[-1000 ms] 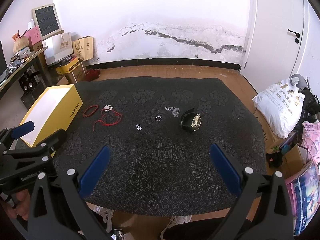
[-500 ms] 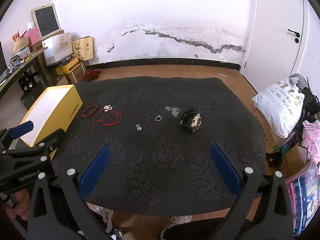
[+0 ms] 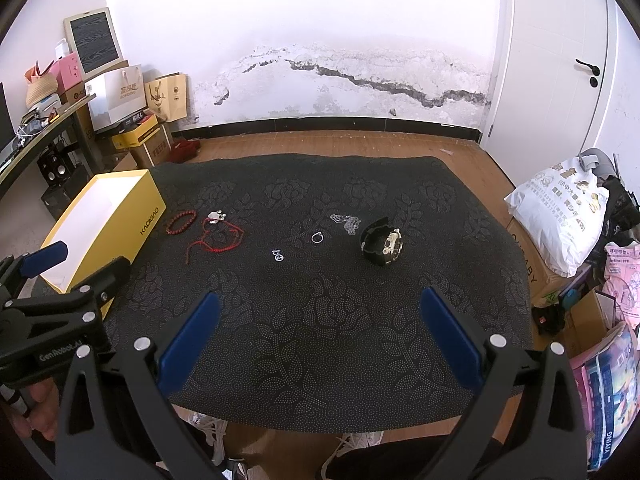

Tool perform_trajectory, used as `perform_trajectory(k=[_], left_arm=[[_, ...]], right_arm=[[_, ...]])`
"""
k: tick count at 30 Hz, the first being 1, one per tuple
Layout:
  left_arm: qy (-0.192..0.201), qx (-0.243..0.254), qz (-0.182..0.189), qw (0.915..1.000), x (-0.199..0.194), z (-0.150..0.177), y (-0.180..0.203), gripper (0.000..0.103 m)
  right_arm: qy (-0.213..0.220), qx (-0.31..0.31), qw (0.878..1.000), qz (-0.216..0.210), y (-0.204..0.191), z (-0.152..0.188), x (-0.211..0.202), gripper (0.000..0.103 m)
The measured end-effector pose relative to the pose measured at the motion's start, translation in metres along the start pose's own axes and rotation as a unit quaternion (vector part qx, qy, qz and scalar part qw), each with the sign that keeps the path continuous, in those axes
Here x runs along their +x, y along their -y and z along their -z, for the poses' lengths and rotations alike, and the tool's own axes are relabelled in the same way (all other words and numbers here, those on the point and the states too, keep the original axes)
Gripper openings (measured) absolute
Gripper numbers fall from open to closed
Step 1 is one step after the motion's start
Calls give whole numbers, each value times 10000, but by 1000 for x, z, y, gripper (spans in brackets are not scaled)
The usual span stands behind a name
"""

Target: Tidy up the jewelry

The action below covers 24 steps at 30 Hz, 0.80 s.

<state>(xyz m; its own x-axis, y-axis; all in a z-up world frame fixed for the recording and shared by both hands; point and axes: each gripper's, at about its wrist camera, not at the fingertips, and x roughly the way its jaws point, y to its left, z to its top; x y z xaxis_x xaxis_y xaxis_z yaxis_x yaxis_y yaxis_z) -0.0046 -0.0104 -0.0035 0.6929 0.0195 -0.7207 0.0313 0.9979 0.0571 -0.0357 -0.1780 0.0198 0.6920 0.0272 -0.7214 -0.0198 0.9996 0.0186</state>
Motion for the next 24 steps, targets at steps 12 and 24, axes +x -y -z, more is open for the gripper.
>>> perform_trajectory(k=[12, 24], left_arm=[[-1, 0, 3, 10000, -1, 0, -1, 98], [5, 5, -1, 10000, -1, -1, -1, 98]], right_arm=[[11, -3, 10000, 5, 0, 0, 0, 97], [15, 3, 10000, -4, 1, 0, 0, 97]])
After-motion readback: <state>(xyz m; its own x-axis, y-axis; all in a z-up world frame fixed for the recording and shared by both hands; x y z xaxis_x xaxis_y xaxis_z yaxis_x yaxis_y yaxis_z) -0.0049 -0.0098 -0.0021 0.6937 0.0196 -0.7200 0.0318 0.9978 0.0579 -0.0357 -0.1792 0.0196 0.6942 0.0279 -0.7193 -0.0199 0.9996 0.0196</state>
